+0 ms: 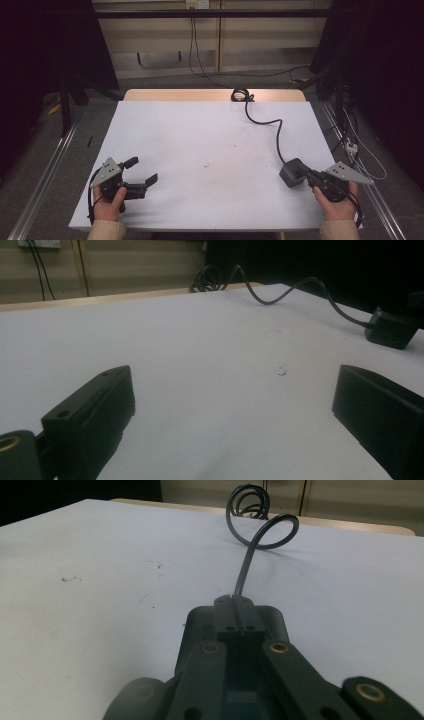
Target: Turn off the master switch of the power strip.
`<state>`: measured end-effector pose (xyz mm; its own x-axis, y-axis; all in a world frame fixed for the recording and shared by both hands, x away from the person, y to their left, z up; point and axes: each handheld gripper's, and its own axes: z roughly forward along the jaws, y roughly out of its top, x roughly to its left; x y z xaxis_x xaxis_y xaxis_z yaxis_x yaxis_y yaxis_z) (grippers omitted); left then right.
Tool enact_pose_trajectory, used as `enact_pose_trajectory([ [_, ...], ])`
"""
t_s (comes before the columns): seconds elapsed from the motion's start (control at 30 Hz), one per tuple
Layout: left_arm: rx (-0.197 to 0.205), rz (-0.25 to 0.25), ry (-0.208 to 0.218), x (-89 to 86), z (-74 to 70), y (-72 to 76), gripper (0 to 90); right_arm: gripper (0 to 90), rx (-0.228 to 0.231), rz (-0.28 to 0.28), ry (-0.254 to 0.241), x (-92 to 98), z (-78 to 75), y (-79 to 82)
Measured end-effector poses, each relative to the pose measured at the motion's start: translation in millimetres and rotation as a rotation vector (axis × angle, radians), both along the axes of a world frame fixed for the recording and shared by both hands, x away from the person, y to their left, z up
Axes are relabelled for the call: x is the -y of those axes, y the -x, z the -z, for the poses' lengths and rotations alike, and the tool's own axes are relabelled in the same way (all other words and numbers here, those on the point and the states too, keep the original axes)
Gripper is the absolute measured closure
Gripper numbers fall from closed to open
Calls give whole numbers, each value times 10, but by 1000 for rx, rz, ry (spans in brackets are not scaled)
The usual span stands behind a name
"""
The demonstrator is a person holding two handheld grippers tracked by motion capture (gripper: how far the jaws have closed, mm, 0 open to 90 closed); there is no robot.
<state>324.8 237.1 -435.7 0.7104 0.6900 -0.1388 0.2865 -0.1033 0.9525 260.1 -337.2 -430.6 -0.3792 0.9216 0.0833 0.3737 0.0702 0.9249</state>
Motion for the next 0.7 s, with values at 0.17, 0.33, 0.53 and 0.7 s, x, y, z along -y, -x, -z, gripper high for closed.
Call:
enact_pose_trajectory([
  [0.17, -2, 0, -2, 0, -1, 0, 33, 900, 12, 5, -19, 25, -11, -3],
  [0.33, -2, 5, -6, 4, 0, -1, 33, 900, 17, 1, -40, 52, -7, -5],
  [0.53, -3, 5, -5, 5, 2, -3, 33, 841, 28, 11, -58, 68, -5, -25],
  [0.7, -2, 6, -5, 3, 3, -3, 33, 787, 34, 1, -61, 48, -3, -46],
])
